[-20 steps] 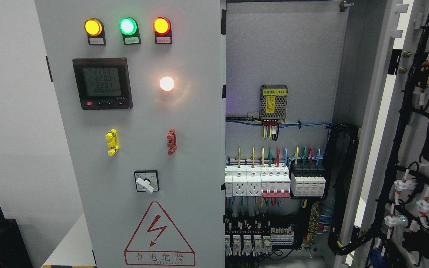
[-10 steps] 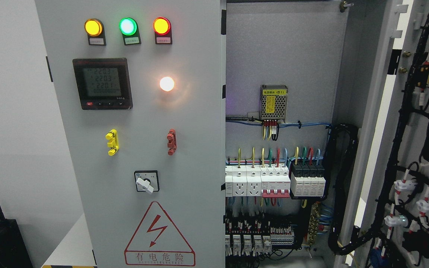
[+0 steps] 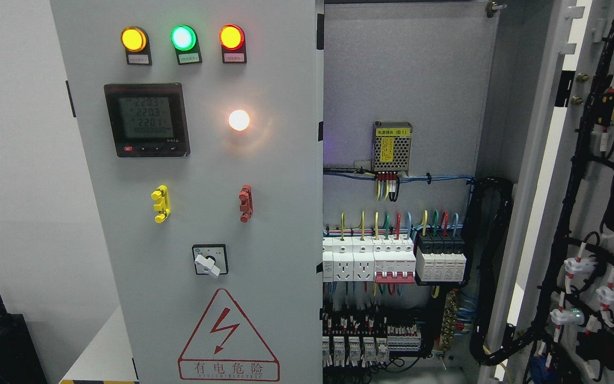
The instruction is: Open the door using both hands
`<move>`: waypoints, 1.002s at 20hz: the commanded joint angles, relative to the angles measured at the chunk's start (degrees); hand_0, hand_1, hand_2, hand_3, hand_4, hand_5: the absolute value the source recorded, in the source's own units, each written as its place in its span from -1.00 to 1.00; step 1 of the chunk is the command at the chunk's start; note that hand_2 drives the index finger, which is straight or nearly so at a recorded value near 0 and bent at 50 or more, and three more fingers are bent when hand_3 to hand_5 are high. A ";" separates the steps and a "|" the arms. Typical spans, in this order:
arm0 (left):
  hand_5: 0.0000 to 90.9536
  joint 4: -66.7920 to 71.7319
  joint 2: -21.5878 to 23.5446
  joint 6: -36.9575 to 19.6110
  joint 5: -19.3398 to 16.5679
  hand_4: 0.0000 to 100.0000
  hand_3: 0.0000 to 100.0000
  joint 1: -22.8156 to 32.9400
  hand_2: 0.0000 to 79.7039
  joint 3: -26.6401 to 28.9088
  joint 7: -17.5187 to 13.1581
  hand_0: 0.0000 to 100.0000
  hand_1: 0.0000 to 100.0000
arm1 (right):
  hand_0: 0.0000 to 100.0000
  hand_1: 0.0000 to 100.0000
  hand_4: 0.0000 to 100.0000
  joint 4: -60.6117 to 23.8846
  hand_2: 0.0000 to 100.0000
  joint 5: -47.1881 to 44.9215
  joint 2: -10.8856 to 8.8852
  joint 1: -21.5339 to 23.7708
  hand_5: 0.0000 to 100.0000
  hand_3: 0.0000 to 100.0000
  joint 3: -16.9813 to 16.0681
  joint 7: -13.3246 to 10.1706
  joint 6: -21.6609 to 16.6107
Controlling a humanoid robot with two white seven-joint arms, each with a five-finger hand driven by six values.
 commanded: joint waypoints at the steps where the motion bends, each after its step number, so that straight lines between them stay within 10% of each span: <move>1: -1.00 0.04 -0.05 -0.02 0.00 -0.93 -1.00 -0.79 -1.00 0.14 -0.02 -1.00 -1.00 | -1.00 -1.00 -1.00 -9.84 -1.00 0.00 -3.36 -2.40 -1.00 -1.00 8.05 0.03 -2.50; 9: -1.00 0.04 -0.05 0.06 0.00 -0.93 -1.00 -0.79 -1.00 0.14 -0.02 -1.00 -1.00 | -1.00 -1.00 -1.00 -11.33 -1.00 0.00 -2.66 -10.04 -1.00 -1.00 10.87 0.03 -3.65; 20: -1.00 0.04 -0.05 -0.02 0.00 -0.93 -1.00 -0.79 -1.00 0.14 -0.02 -1.00 -1.00 | -1.00 -1.00 -1.00 -13.62 -1.00 0.00 3.83 -21.03 -1.00 -1.00 9.91 -0.05 -7.43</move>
